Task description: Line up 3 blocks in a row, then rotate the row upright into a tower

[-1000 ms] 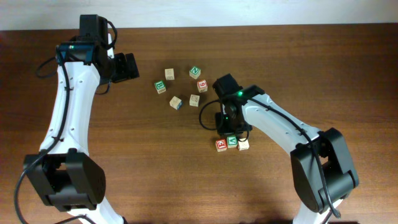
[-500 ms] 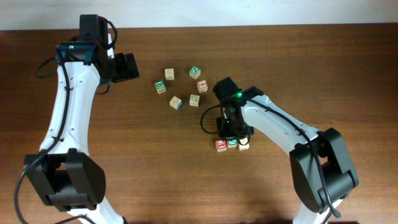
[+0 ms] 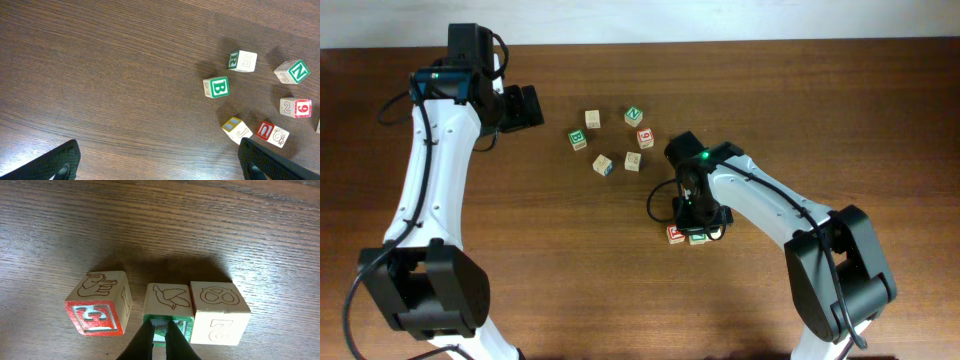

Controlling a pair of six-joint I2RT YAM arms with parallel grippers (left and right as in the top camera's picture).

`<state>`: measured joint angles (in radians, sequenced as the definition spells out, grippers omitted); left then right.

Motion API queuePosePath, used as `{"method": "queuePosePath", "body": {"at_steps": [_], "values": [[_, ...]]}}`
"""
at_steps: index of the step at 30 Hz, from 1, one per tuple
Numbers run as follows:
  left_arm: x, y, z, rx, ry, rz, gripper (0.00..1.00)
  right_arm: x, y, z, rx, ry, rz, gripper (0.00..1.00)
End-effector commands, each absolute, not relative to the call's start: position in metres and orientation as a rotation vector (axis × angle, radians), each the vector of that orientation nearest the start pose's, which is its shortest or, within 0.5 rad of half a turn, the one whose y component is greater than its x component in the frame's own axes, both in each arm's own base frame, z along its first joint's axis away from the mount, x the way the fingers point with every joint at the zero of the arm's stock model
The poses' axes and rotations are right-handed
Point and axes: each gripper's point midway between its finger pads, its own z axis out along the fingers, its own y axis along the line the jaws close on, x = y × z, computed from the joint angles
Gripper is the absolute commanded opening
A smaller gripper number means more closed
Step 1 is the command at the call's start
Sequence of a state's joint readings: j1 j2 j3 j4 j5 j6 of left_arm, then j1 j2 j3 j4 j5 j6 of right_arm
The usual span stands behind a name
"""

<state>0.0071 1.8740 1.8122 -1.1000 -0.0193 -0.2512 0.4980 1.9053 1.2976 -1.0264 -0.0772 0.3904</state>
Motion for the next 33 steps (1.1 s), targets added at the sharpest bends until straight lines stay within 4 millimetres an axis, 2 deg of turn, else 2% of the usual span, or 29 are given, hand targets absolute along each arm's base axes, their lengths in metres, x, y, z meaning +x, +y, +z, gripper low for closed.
{"method": "queuePosePath", "body": {"at_steps": [1,5,10,12,19,33], "values": [[0.448,0.007,0.186,-0.368,2.703,-0.040,0.99,0.273,0.162,0.019,-0.095,3.262,0.023,0.11],[0.448,0.007,0.186,-0.368,2.703,-0.040,0.99,0.280,0.157,0.019,0.046,3.250,0.029,0.12],[0.448,0.007,0.186,-0.368,2.703,-0.040,0.99,0.281,0.157,0.019,0.068,3.246,0.031,0.11],[0.448,0.007,0.186,-0.368,2.703,-0.040,0.99,0.282,0.154,0.019,0.138,3.234,-0.004,0.11],[0.448,0.007,0.186,-0.368,2.703,-0.040,0.99,0.285,0.155,0.018,0.210,3.217,-0.003,0.10],[0.448,0.007,0.186,-0.368,2.703,-0.040,0.99,0.292,0.159,0.021,0.212,3.195,0.025,0.12]]}}
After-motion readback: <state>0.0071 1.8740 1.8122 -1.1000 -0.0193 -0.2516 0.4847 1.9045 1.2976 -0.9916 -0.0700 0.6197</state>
